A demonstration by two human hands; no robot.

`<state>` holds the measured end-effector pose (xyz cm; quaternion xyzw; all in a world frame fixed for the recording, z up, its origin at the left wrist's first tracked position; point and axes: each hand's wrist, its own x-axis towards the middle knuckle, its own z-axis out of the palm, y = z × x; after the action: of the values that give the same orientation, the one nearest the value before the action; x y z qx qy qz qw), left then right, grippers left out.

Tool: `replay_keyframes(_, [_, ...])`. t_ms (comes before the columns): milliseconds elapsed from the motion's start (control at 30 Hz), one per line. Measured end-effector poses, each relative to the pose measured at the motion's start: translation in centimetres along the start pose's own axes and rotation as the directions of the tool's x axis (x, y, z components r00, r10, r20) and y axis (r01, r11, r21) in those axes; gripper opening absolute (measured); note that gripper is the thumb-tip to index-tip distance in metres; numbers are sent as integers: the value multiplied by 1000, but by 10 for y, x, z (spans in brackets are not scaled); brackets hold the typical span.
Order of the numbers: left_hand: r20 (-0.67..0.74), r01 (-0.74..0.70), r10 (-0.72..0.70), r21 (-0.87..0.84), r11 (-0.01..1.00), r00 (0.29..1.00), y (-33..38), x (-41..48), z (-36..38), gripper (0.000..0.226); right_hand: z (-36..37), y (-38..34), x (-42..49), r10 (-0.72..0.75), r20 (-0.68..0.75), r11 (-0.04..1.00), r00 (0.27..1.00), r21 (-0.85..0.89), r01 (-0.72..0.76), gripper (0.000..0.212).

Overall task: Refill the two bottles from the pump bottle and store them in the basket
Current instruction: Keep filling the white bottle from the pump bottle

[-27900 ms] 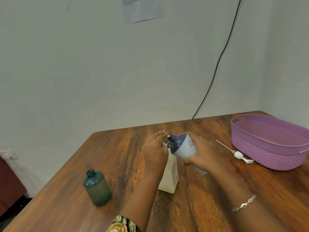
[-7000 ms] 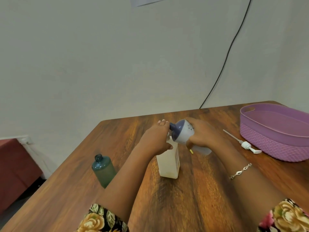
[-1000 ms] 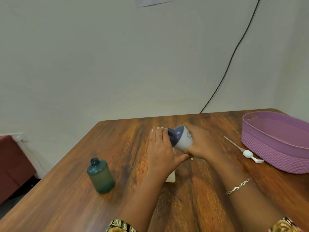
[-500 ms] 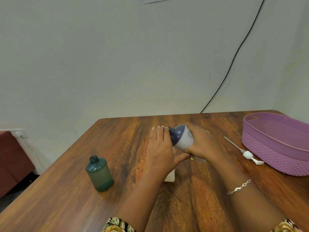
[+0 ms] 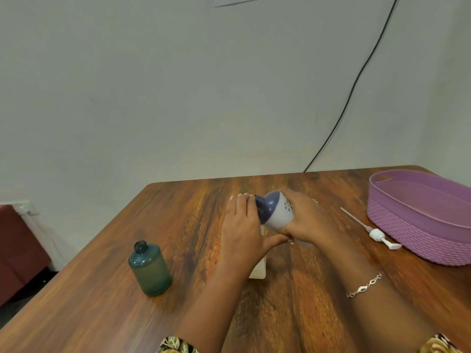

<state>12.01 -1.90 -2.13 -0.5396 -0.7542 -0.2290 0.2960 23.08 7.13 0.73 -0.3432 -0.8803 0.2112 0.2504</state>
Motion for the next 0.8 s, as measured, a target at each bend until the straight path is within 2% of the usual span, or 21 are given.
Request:
replay_keyframes(167, [6, -47, 46, 62, 997, 999, 0, 10, -8, 104, -4, 0, 0, -17, -13, 998, 1000, 62, 18, 72])
replay_keyframes(400, [-2, -8, 8, -18, 1000, 1000, 1, 7, -6, 94, -3, -4, 1, 16, 4, 1000, 1000, 17, -16, 79])
replay_keyframes(533, [97, -1, 0, 18, 1000, 995, 3, 3, -8, 98, -4, -3, 0, 15, 24, 1000, 1000, -7, -15, 83])
replay_keyframes(700, [205, -106, 92, 60, 993, 974, -3, 18, -23, 108, -14, -9, 1, -7, 11, 1000, 1000, 18, 7, 78])
replay_keyframes(800, [188, -101, 84, 84, 991, 979, -4, 16, -20, 107, -14, -10, 2, -5, 7, 1000, 1000, -1, 5, 79])
